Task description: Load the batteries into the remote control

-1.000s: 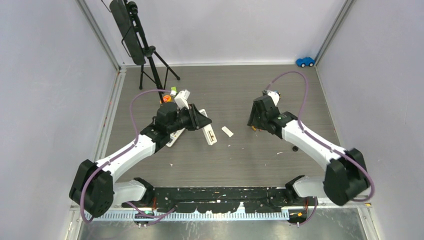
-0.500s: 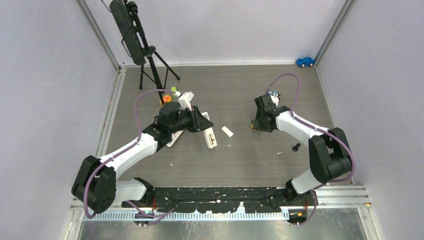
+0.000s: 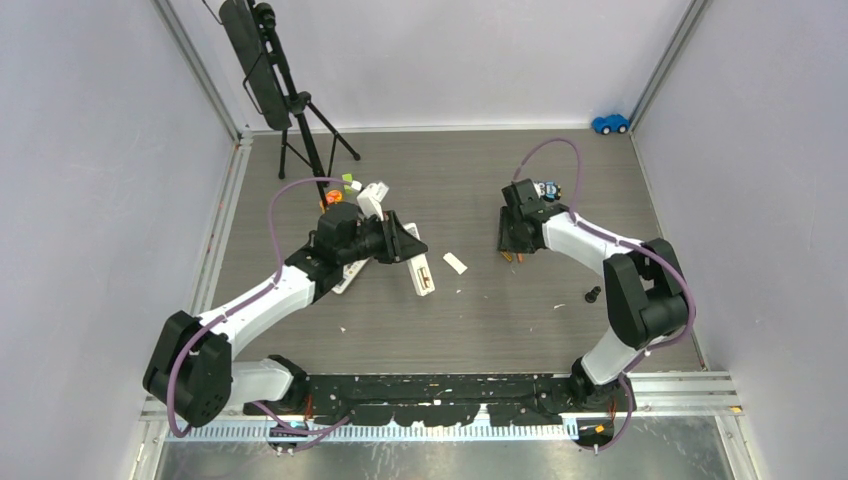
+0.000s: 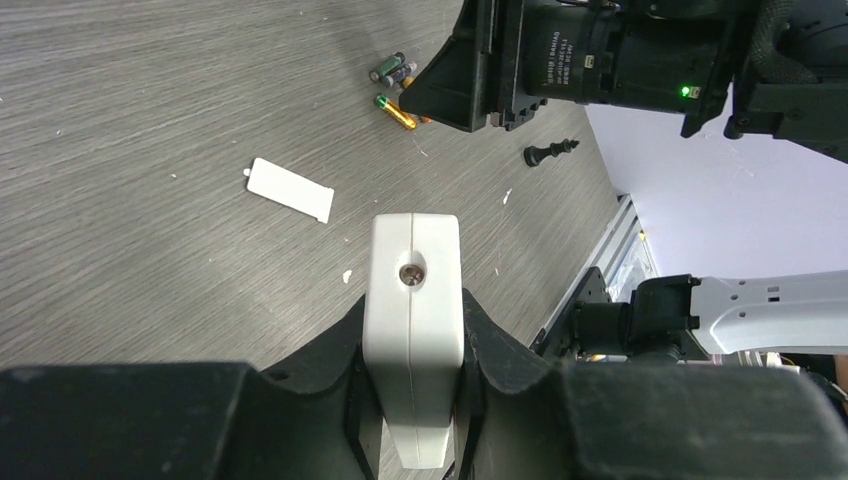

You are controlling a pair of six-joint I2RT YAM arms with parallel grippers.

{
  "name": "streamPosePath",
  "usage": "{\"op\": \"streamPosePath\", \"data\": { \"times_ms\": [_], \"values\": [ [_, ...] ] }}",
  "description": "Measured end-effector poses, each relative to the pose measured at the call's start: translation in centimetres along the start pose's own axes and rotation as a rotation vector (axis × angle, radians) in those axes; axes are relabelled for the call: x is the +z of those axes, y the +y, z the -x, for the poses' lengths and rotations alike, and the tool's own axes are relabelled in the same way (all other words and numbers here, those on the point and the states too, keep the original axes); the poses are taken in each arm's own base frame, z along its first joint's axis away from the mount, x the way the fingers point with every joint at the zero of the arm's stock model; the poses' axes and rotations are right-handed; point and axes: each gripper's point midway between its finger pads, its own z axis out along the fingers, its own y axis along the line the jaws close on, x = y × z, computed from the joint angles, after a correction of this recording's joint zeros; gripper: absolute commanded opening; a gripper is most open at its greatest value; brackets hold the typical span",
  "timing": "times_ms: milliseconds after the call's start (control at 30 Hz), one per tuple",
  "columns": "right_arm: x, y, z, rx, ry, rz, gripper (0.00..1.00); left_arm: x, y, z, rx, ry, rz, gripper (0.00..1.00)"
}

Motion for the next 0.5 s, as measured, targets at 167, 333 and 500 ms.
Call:
{"op": "streamPosePath", "data": {
  "times_ms": [167, 333, 500],
  "values": [
    [0.7, 0.0, -0.2, -0.037, 0.015, -0.002, 0.42, 0.0, -0.3, -0.1, 0.002, 0.007, -0.014, 0.00],
    [2.3, 0.4, -0.4, -0.060, 0.048, 0.002, 0.36, -0.1, -0.7, -0.1, 0.006, 0.012, -0.036, 0.00],
    [2.9, 0.6, -0.5, -0.081, 0.056, 0.003, 0.13, -0.1, -1.0, -0.1, 0.009, 0.015, -0.051, 0.00]
  ]
}}
